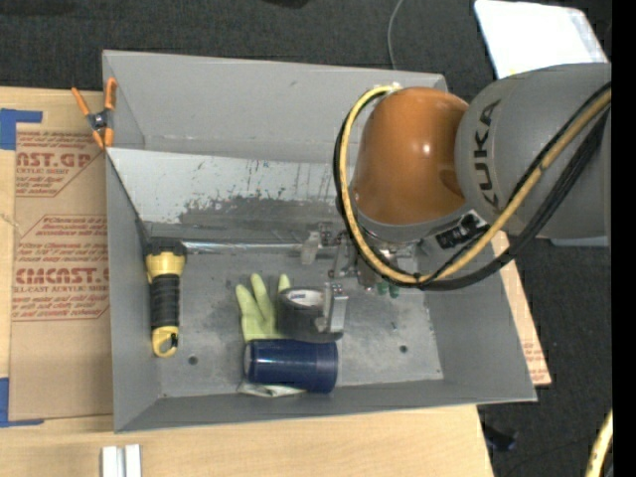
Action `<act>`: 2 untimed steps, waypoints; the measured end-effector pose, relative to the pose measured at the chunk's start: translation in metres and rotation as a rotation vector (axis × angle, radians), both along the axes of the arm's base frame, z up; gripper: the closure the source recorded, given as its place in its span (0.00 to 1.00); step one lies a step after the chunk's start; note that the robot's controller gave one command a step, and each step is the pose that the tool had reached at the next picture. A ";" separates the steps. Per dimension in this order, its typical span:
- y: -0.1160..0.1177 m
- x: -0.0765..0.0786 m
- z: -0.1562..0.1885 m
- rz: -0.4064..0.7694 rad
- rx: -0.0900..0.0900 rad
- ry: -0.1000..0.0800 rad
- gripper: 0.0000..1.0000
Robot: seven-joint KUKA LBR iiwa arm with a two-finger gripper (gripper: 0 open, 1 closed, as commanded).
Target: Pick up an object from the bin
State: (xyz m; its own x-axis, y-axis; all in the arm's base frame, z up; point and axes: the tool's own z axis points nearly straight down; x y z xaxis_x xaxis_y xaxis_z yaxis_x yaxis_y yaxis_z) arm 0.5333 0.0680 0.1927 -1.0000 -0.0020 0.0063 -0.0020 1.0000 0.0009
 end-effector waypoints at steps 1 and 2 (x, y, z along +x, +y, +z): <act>0.000 0.002 0.004 -0.001 0.001 -0.008 0.00; 0.001 -0.001 -0.008 -0.034 0.001 -0.017 0.00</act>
Offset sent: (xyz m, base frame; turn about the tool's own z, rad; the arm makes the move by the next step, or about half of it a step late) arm -0.0295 0.0089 -0.0922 0.1803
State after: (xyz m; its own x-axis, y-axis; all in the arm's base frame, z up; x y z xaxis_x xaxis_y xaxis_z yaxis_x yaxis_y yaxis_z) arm 0.5321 0.0688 0.1843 -0.9994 0.0319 -0.0111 0.0319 0.9995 0.0027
